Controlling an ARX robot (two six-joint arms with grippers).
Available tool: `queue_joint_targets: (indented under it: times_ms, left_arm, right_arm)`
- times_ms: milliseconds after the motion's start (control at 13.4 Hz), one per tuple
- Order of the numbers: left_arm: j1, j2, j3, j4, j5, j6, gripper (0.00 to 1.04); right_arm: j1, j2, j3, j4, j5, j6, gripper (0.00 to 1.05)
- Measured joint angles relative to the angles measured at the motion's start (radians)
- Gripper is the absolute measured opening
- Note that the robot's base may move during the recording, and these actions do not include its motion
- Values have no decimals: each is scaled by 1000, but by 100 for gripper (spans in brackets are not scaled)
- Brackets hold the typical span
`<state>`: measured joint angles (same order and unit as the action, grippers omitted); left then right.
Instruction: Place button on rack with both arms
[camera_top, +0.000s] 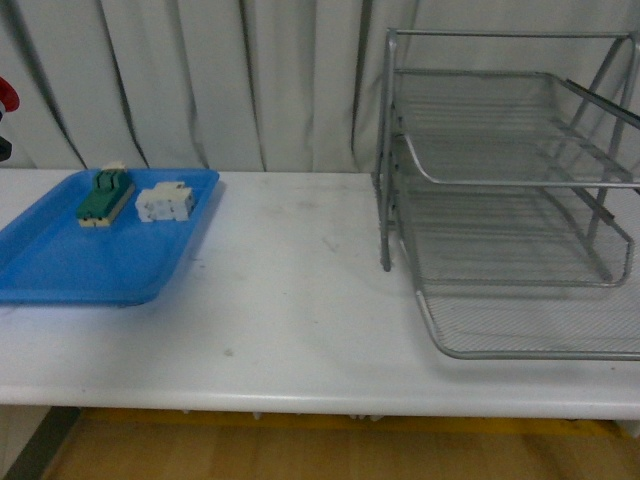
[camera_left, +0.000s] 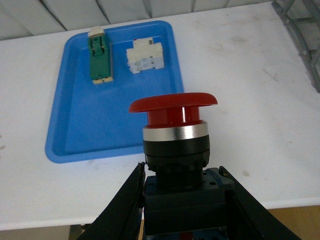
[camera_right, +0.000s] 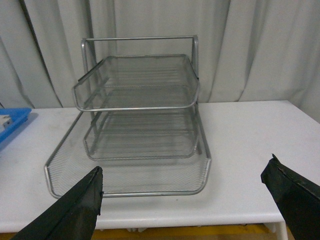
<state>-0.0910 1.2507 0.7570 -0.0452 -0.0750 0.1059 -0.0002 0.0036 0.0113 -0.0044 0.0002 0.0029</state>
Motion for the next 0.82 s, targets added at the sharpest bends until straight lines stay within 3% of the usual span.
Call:
queue_joint_targets:
  times_ms: [372, 595, 818]
  left_arm:
    - [1, 0, 0, 0, -1, -1, 37]
    - [-155, 165, 112, 83, 164, 9, 37]
    - [-254, 440, 340, 37, 288, 87, 37]
  right_arm:
    - [0, 0, 0, 0, 0, 0, 98]
    - [0, 0, 0, 1, 3, 0, 98]
    - [0, 0, 0, 1, 3, 0, 98]
